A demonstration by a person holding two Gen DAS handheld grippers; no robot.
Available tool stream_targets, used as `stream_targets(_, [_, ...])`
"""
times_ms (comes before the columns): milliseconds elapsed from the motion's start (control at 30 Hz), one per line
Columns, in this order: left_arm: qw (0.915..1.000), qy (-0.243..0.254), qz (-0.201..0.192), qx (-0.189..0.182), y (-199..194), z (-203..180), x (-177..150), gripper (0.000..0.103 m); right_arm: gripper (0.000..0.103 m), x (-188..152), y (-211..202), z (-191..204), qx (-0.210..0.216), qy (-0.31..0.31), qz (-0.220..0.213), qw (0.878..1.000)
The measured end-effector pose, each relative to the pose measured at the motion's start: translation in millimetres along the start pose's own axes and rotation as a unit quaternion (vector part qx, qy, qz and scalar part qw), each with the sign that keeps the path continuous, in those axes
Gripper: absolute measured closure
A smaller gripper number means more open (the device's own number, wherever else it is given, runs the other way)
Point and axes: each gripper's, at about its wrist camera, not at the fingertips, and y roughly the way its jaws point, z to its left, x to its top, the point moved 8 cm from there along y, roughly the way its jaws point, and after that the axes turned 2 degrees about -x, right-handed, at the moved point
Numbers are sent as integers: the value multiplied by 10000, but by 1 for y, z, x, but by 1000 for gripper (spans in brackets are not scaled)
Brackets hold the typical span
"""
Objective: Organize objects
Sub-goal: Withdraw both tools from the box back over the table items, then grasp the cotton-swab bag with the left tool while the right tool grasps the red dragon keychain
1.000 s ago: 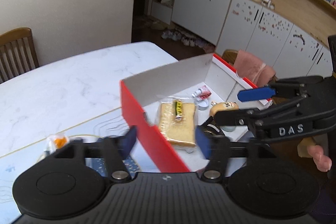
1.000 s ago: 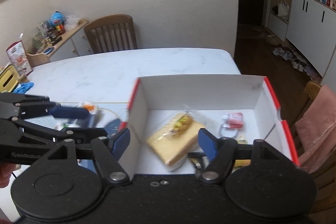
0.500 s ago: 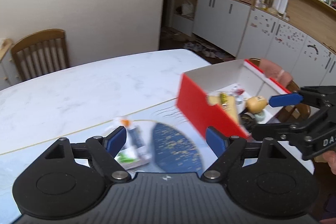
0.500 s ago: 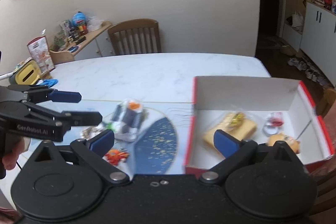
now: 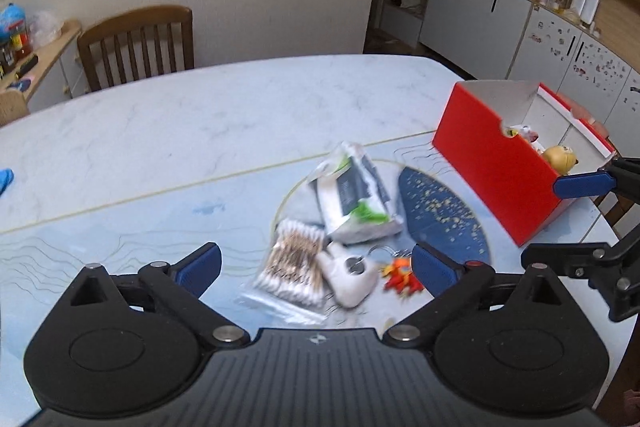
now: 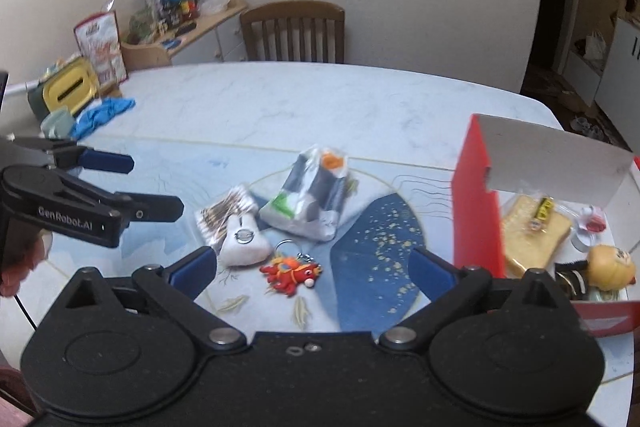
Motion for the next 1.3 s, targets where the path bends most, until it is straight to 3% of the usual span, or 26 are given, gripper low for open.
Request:
stream_targets(433, [9983, 455, 338, 149, 51, 40, -30, 1, 2, -18, 53, 18, -300, -124, 537, 9980])
stream_targets(933, [9953, 840, 463, 101, 94, 32, -33, 1, 9, -35, 97, 18, -383, 40, 1047, 9938])
stream_targets(1033, [9947, 909, 464, 115, 100, 30, -32, 1, 15, -35, 103, 18, -328, 173, 1138, 9928])
stream_targets(1300, [9945, 919, 471, 156, 112, 28, -31, 1, 21, -35, 113, 19, -333, 305, 1155, 9923])
